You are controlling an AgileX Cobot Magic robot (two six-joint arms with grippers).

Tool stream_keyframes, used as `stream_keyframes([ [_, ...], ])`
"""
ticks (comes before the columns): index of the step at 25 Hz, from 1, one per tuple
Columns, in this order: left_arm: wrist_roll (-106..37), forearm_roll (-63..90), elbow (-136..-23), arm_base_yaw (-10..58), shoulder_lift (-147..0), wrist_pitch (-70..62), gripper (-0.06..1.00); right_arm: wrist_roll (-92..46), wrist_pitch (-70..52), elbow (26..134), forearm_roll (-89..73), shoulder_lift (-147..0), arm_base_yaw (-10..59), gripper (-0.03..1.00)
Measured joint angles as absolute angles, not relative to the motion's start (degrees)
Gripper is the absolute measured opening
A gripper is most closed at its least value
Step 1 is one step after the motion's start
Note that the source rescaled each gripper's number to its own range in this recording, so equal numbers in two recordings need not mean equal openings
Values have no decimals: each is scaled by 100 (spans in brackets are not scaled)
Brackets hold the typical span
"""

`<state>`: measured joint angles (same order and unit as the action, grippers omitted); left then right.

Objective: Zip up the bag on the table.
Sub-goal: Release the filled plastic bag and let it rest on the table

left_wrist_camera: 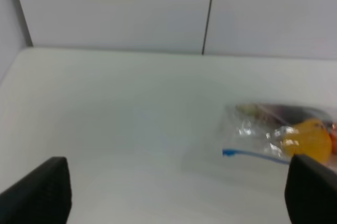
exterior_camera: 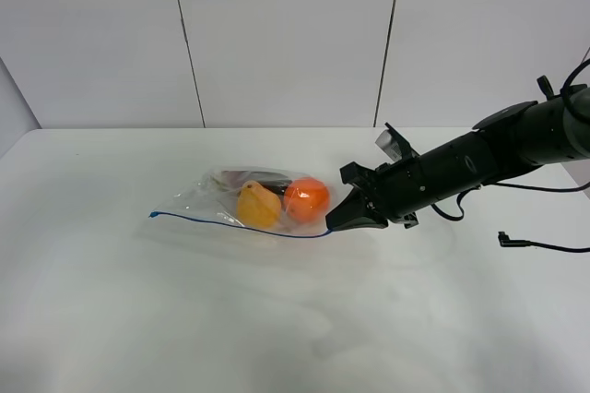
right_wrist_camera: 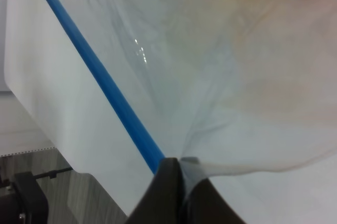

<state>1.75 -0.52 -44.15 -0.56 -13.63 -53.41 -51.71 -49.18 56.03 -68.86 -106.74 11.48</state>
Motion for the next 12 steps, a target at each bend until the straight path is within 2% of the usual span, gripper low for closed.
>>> stream_keyframes([
  [12, 54, 0, -4255, -56, -158, -6269, 98, -5171, -4830, 5603, -6858, -10674, 1148, 0],
])
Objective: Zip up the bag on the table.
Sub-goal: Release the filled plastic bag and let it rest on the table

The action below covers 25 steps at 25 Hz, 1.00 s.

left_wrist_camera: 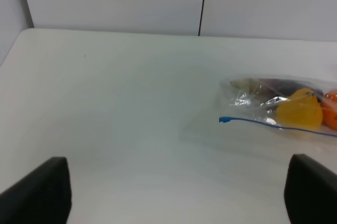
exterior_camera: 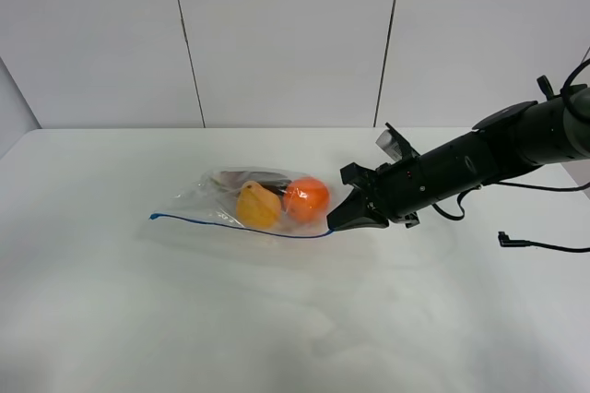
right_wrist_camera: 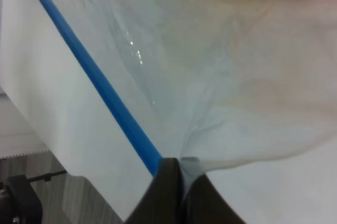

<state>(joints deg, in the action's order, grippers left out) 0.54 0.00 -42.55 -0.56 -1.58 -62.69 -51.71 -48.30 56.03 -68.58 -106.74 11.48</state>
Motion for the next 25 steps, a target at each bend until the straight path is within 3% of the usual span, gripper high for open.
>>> stream_keyframes([
  [15, 0, 411, -2883, -56, 23, -6294, 92, -5171, -4793, 5603, -6792, -10674, 1148, 0],
  [25, 0, 415, -2808, -56, 28, -6163, 92, -5171, -4788, 5603, -6768, -10674, 1148, 0],
])
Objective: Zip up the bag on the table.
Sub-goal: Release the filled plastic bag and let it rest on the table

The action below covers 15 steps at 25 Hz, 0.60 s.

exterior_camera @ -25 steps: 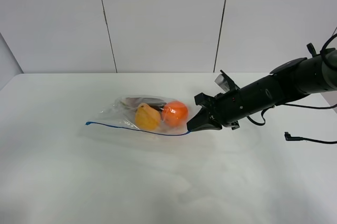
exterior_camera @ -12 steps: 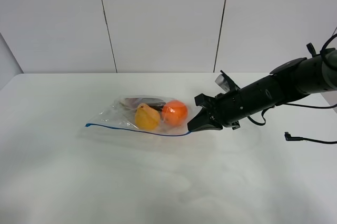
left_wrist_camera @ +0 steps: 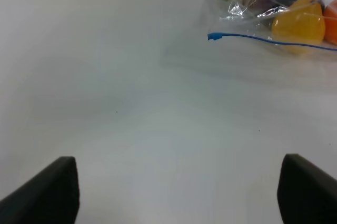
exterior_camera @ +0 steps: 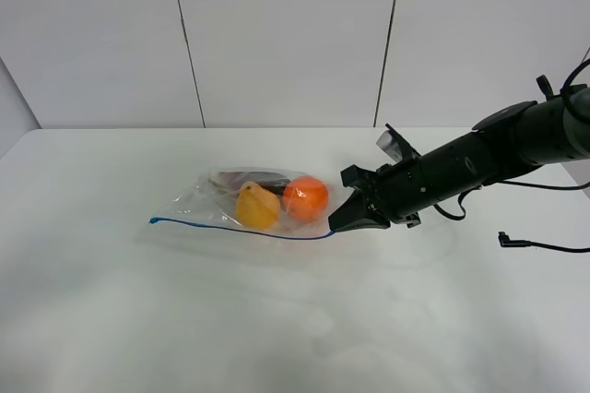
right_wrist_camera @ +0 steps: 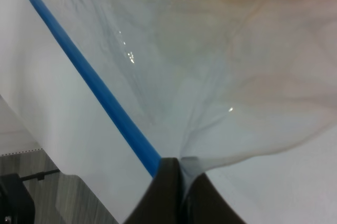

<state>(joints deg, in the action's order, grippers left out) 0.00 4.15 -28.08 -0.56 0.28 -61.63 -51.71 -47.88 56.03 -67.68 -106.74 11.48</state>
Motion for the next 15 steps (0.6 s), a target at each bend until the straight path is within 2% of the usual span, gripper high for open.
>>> stream_keyframes([
  [4, -38, 415, -2804, -56, 28, -6163, 92, -5171, -4787, 5603, -6768, -10674, 1148, 2],
  [7, -50, 415, -2804, -56, 28, -6152, 92, -5171, -4782, 5603, -6752, -10674, 1148, 11],
  [11, -55, 415, -2804, -56, 28, -6152, 92, -5171, -4782, 5603, -6752, -10674, 1148, 44],
  [14, -60, 415, -2804, -56, 41, -6152, 92, -5171, -4794, 5603, -6752, -10674, 1148, 80],
  [15, -60, 415, -2804, -56, 41, -6152, 92, -5171, -4794, 5603, -6748, -10674, 1148, 87],
])
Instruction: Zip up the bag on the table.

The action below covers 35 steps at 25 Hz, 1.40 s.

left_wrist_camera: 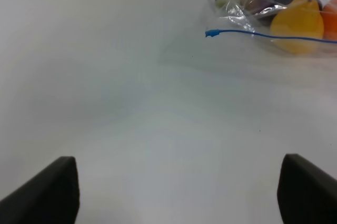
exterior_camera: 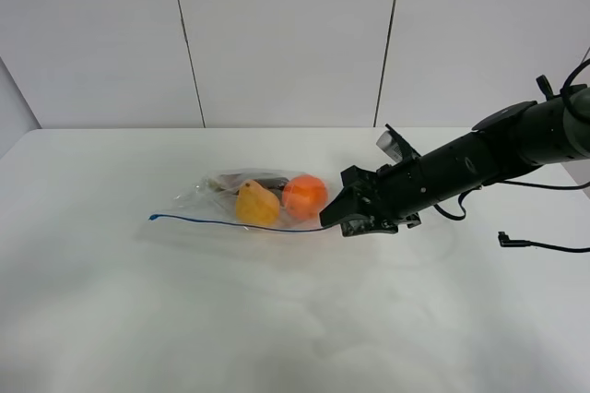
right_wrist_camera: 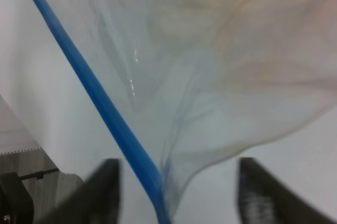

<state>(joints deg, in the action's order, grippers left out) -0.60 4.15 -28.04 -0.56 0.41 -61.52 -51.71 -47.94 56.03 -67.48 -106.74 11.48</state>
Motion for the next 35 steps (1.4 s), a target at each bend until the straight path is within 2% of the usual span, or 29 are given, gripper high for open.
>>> stream_keyframes([
  [2, -60, 415, -2804, -56, 41, -6152, 92, -5171, -4794, 5603, -6748, -10674, 1148, 95],
  [5, -98, 415, -2804, -56, 41, -6147, 92, -5171, -4794, 5603, -6741, -10674, 1148, 99],
  [10, -98, 415, -2804, -56, 41, -6147, 92, -5144, -4707, 5687, -6260, -10674, 1103, 100],
  [14, -111, 415, -2804, -56, 41, -6147, 92, -4652, -4538, 5910, -5248, -10667, 1081, 100],
  [20, -117, 415, -2804, -56, 41, -6135, 92, -3297, -3999, 6265, -3361, -10385, 1081, 100],
  [29, -131, 415, -2804, -56, 41, -6131, 92, -159, -3869, 6561, 49, -9941, 1063, 100],
  [32, -138, 415, -2804, -56, 41, -6131, 92, 646, -3888, 6561, 749, -9899, 1063, 100],
  [35, -144, 415, -2804, -56, 41, -6131, 92, 873, -3849, 6561, 946, -9822, 1063, 100],
])
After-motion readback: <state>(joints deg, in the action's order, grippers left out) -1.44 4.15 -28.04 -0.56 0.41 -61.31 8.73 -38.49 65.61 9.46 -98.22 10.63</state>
